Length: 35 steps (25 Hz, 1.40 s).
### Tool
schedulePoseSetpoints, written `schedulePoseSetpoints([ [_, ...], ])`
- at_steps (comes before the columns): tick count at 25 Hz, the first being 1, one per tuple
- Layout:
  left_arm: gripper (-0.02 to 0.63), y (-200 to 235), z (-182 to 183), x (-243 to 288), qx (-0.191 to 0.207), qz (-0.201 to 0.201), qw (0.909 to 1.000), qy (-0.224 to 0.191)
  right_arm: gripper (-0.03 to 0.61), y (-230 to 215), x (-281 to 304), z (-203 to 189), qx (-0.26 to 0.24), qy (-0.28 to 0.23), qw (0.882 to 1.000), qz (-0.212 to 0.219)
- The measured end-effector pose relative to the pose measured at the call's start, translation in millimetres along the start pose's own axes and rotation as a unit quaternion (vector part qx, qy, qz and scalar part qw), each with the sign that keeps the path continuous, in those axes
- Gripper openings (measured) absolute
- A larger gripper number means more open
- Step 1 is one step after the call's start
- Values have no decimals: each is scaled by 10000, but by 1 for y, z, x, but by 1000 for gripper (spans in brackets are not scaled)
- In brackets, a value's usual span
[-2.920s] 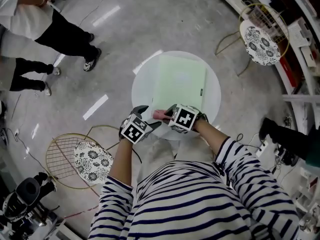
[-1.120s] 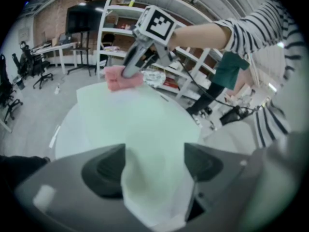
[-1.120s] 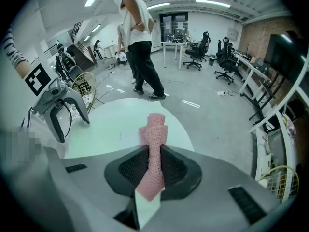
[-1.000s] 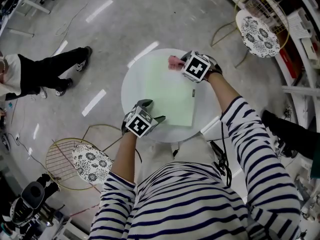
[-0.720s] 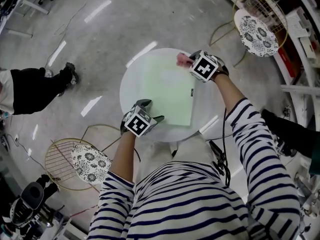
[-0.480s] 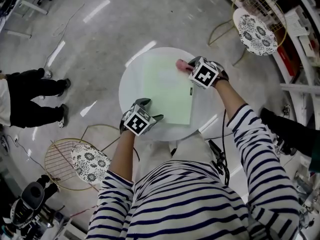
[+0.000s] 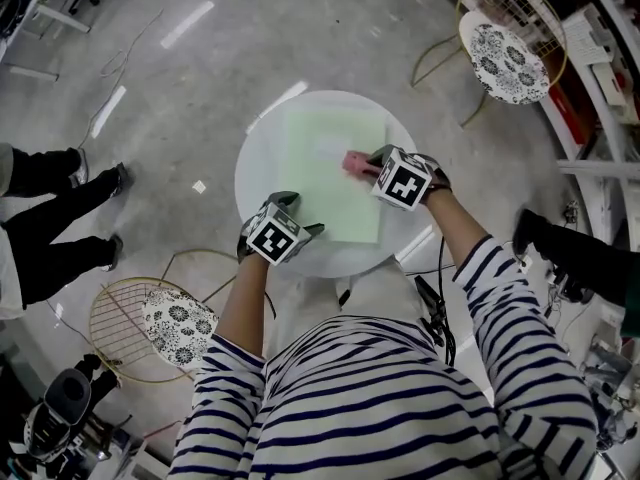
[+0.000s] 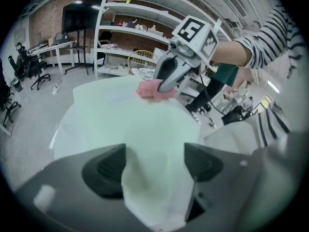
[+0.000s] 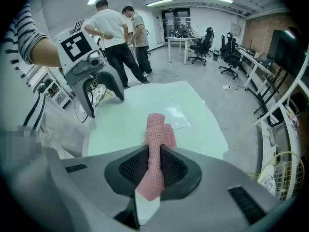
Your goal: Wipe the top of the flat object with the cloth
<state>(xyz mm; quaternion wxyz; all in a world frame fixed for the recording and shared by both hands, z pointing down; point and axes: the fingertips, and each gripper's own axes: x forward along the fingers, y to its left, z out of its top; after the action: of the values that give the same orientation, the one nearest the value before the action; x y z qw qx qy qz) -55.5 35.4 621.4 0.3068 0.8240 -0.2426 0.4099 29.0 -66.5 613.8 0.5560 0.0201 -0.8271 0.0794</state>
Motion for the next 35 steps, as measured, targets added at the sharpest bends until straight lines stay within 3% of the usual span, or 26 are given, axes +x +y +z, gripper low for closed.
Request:
schedulePoseSetpoints([
  [13,374,1,0,-1,61,62,10000,16,51,117,2,-24,-19,-3,9959,901],
  [19,374,2,0,-1,32,33,10000,62,51,172,2,-33,-338,204,9844,1713],
  [22,374,3,8,-9,77,70,9999,-24,51,170,-7,-35,-178,129,9809,1933],
  [25,374,12,18,-15,166,158,9997,-67,51,121,-15,-34,337,-123,9881,1499],
  [28,374,21,31,-15,201,190,9996,-27,51,46,-22,-37,921,-433,9931,583],
  [31,374,31,46,-6,378,231,9990,39,51,-25,-28,-46,1538,-588,9859,-308],
  [35,374,41,59,5,565,266,9978,234,51,-86,-26,-59,2176,-431,9702,-976],
])
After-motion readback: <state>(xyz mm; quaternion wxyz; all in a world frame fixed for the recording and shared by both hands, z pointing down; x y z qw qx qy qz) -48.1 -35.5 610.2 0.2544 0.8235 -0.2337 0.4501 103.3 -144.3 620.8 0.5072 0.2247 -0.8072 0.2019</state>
